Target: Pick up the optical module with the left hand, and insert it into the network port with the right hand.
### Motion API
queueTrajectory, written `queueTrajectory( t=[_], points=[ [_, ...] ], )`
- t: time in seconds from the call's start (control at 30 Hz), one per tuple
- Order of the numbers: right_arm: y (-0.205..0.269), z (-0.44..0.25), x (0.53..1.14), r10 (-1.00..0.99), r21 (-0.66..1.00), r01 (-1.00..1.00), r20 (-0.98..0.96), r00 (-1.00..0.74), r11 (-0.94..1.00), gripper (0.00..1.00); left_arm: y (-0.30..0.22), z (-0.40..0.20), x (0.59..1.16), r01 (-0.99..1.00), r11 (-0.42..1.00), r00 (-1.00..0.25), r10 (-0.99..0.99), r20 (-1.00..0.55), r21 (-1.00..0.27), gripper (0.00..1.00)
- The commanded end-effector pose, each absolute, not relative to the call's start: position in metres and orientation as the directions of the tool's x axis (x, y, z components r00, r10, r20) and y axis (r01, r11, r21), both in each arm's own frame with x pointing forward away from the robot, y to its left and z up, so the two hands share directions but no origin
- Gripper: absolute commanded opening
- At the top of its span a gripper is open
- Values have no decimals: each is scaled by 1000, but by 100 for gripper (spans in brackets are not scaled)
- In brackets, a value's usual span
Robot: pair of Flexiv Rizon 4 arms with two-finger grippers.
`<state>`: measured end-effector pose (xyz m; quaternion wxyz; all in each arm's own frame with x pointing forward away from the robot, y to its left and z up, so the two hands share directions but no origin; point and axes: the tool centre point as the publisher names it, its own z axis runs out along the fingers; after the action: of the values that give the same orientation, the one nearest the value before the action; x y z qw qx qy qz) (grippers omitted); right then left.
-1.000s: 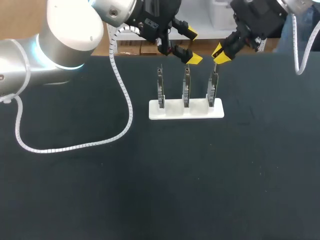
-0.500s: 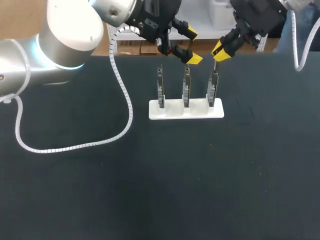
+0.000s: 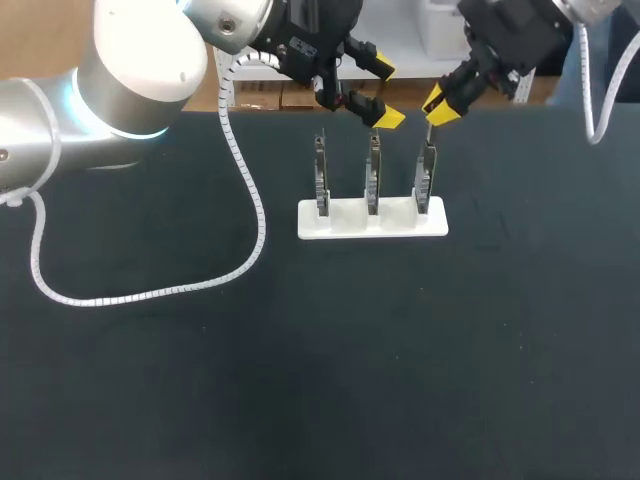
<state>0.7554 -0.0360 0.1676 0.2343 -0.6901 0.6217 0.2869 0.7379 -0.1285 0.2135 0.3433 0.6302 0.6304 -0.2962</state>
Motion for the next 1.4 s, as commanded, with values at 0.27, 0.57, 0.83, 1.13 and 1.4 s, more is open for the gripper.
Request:
queueTrajectory(
  t=[0.27, 0.57, 0.83, 1.13, 1.4],
  points=[
    [-35, 171, 747, -723, 24, -994, -688, 61, -107, 0, -129, 215, 739, 998, 30, 27, 597, -802, 55, 100],
    [-34, 165, 745, -722, 35, -994, -690, 51, -104, 0, -129, 215, 739, 998, 30, 27, 597, -802, 55, 100],
    [-36, 162, 753, -723, 46, -994, -690, 42, -102, 0, -129, 215, 739, 998, 30, 27, 597, -802, 55, 100],
    [-36, 168, 749, -727, 36, -994, -685, 49, -102, 0, -129, 215, 739, 998, 30, 27, 597, -802, 55, 100],
    [-37, 172, 745, -728, 31, -995, -684, 48, -94, 0, -129, 215, 739, 998, 30, 27, 597, -802, 55, 100]
  ],
)
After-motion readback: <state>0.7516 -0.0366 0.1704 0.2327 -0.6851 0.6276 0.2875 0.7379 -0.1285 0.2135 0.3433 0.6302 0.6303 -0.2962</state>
